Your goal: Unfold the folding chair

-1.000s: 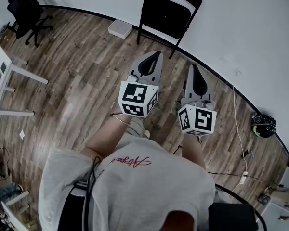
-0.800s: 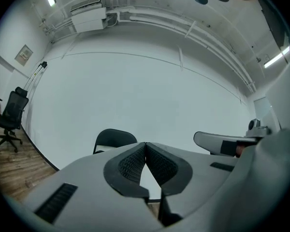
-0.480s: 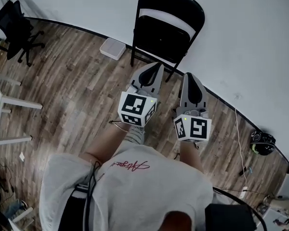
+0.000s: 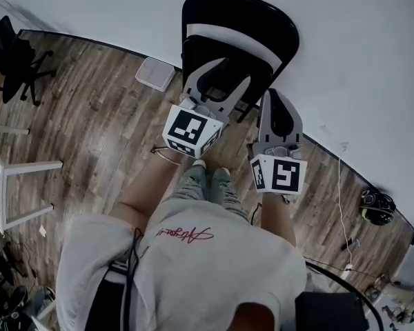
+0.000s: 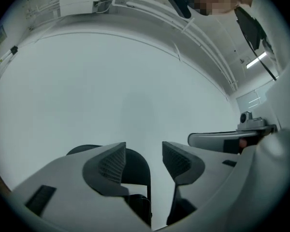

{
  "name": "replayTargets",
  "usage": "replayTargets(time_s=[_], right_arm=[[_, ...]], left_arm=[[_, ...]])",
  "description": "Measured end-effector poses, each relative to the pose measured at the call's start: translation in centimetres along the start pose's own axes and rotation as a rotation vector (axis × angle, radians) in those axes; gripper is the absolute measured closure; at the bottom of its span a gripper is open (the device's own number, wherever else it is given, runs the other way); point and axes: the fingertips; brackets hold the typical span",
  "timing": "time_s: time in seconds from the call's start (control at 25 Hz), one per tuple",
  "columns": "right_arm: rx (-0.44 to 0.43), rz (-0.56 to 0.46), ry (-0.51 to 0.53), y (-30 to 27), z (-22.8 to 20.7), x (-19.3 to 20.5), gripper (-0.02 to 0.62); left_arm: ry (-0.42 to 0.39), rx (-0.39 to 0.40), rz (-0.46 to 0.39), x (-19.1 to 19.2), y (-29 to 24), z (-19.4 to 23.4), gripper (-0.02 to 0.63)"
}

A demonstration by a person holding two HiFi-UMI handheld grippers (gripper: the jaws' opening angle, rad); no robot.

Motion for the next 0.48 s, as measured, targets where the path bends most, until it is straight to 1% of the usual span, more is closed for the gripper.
replayTargets(time_s=[0.04,0.08,0.16,0.24,0.32,0.36,0.48], right_arm=[[-0.004,0.014,0.009,-0.5,-0.4,0.6,0.578],[-0.007,0.027,0.012,-0.9,-0.8,1.1,0.578],[-0.005,0.045,0.007,-1.2,-1.7,1.9,0.578],[0.002,0.062,-0.015,-1.1,-2.6,2.7,0.578],[0.010,0.082,-0.046,-0.9,-3.5,3.8,0.578],[0.015,0.094,-0.050,-0.8,-3.9,4.5,0.578],[0.044,0.134,-0.037,-0.8,-5.0,6.5,0.578]], left_arm=[[0.006,0.024,0.015,0.7,-1.2,1.0,0.359],[0.005,0.050,0.050,1.7,-2.3,2.1,0.352],[-0.043,0.121,0.175,4.9,-4.9,4.3,0.309],[-0.099,0.236,0.338,9.3,-7.3,6.3,0.278],[-0.131,0.354,0.506,14.0,-9.1,8.2,0.243],[-0.168,0.399,0.595,16.5,-9.7,9.3,0.233],[-0.358,0.509,0.882,24.1,-10.5,12.7,0.232]])
Point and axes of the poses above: the fingertips, and each gripper's own axes: y backward along the fingers, z to its left, x out of its underside, and after that the axes turned 10 degrees about x, right-handed
